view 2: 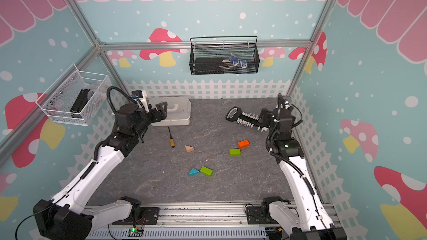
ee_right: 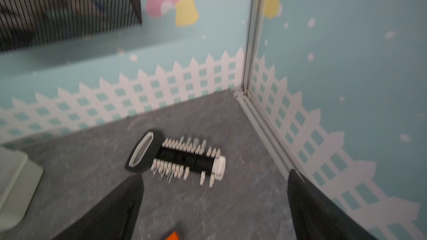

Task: Assemble a piece of candy with building blocks
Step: Pick up the building block from the center of the board.

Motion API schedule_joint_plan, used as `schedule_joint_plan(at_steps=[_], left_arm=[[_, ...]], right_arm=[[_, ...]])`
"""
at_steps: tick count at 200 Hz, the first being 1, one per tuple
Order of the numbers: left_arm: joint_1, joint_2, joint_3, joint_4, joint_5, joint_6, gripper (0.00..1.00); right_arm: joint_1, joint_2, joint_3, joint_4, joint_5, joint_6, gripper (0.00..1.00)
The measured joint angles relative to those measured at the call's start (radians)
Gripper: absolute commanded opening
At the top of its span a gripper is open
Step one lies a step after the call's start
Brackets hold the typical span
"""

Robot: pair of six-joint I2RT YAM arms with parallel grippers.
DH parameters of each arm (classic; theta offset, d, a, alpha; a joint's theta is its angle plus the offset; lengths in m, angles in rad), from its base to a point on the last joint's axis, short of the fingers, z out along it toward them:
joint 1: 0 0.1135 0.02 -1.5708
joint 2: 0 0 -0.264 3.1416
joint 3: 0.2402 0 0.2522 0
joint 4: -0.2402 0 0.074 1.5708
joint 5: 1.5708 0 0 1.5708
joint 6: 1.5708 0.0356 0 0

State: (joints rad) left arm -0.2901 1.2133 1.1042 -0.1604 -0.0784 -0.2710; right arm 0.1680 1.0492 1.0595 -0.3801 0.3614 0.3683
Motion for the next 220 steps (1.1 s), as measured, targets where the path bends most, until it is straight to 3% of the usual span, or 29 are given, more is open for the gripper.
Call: schedule_joint_plan(at_steps=[41, 65, 99, 148, 220], left_arm=[[-0.036, 0.119, 0.018, -0.092, 0.000, 0.010, 0.84], [-0.064, 0.154, 0.011, -0.125, 0.004, 0.008, 0.84], [-0.104, 0.156, -0.040, -0.132, 0.009, -0.002, 0.84], [-0.106, 0.167, -0.057, -0.137, 0.015, -0.009, 0.84], [-0.106, 0.190, -0.057, -0.148, 0.013, 0.007, 0.84]], right_arm=[[0.143, 0.076, -0.010, -0.234, 0.038, 0.148, 0.95], [0.181, 0.142, -0.031, -0.311, 0.063, 0.267, 0.95], [0.189, 0.210, -0.143, -0.357, 0.002, 0.463, 0.94], [0.206, 0.302, -0.166, -0.279, -0.051, 0.612, 0.94], [0.206, 0.557, -0.042, -0.095, -0.111, 0.753, 0.92]])
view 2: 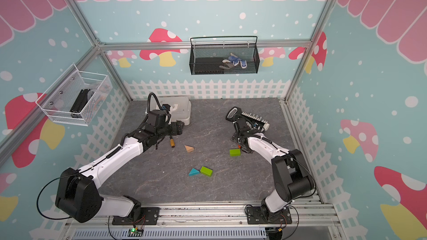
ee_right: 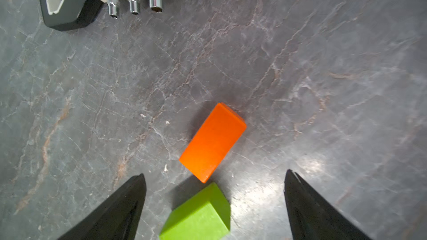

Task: Assemble a piece of candy with building blocks
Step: Pick up the building block from the center of the board.

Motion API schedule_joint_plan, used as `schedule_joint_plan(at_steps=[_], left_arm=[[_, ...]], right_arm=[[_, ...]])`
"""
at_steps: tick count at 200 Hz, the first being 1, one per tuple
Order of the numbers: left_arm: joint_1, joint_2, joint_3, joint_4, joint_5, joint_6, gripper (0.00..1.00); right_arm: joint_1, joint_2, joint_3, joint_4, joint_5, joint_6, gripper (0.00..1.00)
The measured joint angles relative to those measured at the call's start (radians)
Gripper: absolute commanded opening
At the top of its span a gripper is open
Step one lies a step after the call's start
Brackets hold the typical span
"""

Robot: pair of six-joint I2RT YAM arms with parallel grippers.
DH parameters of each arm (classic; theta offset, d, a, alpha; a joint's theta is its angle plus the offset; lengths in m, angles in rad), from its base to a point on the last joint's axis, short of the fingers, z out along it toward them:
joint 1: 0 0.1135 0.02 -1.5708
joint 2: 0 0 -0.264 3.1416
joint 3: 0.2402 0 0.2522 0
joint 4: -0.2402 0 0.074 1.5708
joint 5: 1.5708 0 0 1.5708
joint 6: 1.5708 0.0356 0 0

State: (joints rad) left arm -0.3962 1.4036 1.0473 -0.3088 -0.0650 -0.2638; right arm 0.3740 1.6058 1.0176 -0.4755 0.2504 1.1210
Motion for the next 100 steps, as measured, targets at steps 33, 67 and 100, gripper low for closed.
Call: schedule_joint_plan(at_steps=[33, 67, 100], left_arm=[[0.000, 0.000, 0.000, -0.010, -0.007, 0.011, 0.84], [0.000, 0.000, 0.000, -0.011, -0.007, 0.011, 0.84], [0.000, 0.000, 0.000, -0.013, -0.007, 0.011, 0.84]], right_arm=[[0.000, 0.042, 0.004, 0.035, -0.002, 0.087, 0.89], [0.000, 0.079, 0.006, 0.052, 0.005, 0.143, 0.86], [0.000, 0.110, 0.014, 0.060, 0.031, 0.164, 0.79]])
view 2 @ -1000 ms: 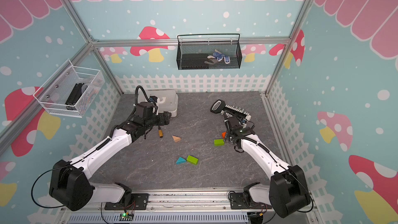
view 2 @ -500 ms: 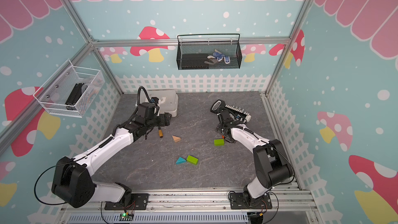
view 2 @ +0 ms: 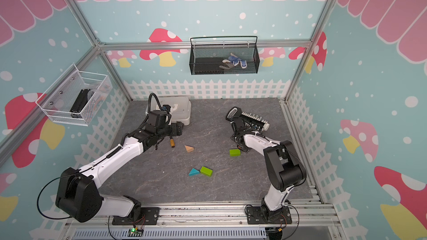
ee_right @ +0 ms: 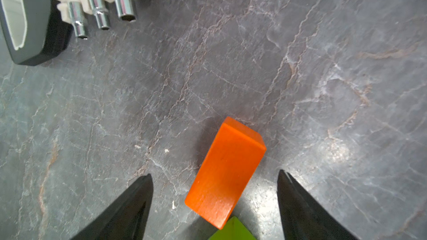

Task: Assemble a piece of candy with building blocks
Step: Pick up the building block from the center of the board.

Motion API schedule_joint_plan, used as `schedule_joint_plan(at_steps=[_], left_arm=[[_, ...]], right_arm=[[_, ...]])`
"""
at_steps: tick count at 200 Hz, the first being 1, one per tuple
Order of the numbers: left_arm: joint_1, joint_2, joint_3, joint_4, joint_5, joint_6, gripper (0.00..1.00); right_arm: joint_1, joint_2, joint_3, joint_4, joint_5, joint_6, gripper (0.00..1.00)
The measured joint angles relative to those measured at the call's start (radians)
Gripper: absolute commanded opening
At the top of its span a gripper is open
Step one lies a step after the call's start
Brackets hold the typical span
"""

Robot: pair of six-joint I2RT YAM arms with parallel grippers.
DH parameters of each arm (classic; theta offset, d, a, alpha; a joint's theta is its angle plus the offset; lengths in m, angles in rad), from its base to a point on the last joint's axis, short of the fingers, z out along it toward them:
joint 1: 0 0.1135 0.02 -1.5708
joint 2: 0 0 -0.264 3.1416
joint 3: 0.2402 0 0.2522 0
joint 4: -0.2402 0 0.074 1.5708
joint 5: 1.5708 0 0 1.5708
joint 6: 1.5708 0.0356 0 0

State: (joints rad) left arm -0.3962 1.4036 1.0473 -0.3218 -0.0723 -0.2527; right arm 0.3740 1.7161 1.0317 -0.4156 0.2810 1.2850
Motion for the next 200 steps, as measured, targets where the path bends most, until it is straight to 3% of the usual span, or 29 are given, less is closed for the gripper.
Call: schedule_joint_plan(at_steps=[30, 77, 137, 200], left_arm=[[0.000, 0.000, 0.000, 0.000, 0.000, 0.000, 0.84], [0.000, 0.000, 0.000, -0.001, 0.000, -0.001, 0.83], [0.000, -0.024, 0.000, -0.003, -0.007, -0.006, 0.83], [0.000, -0.035, -0.015, -0.003, -0.016, -0.008, 0.83]], right_arm=[[0.000, 0.018, 0.000, 0.002, 0.034, 0.020, 0.67], [-0.001, 0.047, 0.003, 0.011, 0.061, 0.010, 0.58], [-0.015, 0.048, 0.005, 0.034, 0.056, -0.040, 0.31], [-0.014, 0.012, 0.039, 0.040, -0.019, -0.131, 0.21]])
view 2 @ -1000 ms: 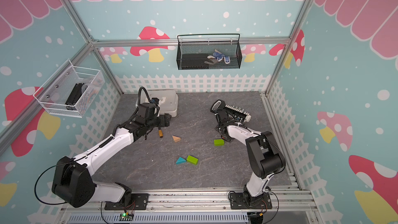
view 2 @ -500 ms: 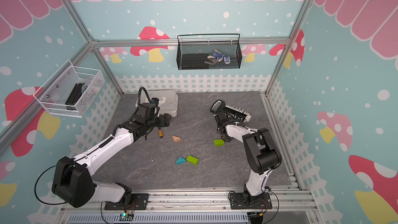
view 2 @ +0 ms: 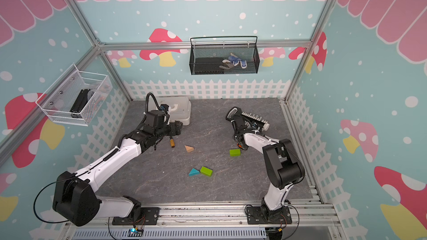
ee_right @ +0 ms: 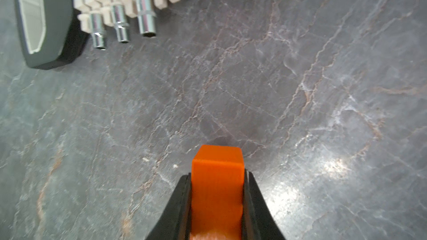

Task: Assemble a piece of candy with building blocks
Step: Pick up the building block from the center of the board, then place the building block at the center of the board.

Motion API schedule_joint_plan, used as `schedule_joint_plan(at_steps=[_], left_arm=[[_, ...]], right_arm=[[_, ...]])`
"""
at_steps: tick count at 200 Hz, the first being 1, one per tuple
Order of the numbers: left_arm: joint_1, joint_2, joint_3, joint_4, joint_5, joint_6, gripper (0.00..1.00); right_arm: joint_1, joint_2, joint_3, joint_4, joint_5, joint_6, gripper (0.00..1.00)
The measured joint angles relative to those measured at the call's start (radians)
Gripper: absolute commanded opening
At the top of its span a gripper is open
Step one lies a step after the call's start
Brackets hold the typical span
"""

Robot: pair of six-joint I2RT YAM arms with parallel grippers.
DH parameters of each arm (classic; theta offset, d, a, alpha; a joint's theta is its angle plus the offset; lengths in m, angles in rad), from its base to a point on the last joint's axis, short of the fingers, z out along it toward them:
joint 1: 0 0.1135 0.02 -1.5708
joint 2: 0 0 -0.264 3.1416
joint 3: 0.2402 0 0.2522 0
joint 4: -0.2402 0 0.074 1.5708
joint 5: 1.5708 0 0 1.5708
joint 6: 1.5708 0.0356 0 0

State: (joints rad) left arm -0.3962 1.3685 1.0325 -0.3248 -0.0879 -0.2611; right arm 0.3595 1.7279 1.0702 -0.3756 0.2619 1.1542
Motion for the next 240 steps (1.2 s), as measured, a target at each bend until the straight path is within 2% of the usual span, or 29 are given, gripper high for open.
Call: schedule_joint_plan(at_steps=[18, 41, 72, 91, 118, 149, 202, 240], left_arm=[[0.000, 0.000, -0.020, -0.001, -0.005, 0.000, 0.83], [0.000, 0.001, -0.026, -0.009, -0.008, 0.000, 0.83], [0.000, 0.002, -0.026, -0.008, -0.021, -0.004, 0.83], [0.000, 0.002, -0.026, -0.008, -0.029, -0.009, 0.83], [0.000, 0.002, -0.026, -0.008, -0.036, -0.013, 0.83], [0.000, 0.002, -0.026, -0.008, -0.041, -0.017, 0.83], [0.000, 0.003, -0.026, -0.008, -0.043, -0.020, 0.83], [0.000, 0.007, -0.026, -0.008, -0.044, -0.021, 0.83]], right_arm=[[0.016, 0.001, 0.081, -0.014, -0.032, -0.070, 0.22], [0.072, 0.030, 0.263, -0.038, -0.073, -0.180, 0.23], [0.174, 0.164, 0.524, -0.098, -0.151, -0.350, 0.24], [0.219, 0.261, 0.606, -0.155, -0.187, -0.431, 0.24], [0.250, 0.348, 0.599, -0.247, -0.214, -0.494, 0.25], [0.266, 0.362, 0.563, -0.314, -0.216, -0.514, 0.25], [0.288, 0.362, 0.536, -0.312, -0.217, -0.509, 0.27], [0.296, 0.360, 0.498, -0.281, -0.183, -0.446, 0.27]])
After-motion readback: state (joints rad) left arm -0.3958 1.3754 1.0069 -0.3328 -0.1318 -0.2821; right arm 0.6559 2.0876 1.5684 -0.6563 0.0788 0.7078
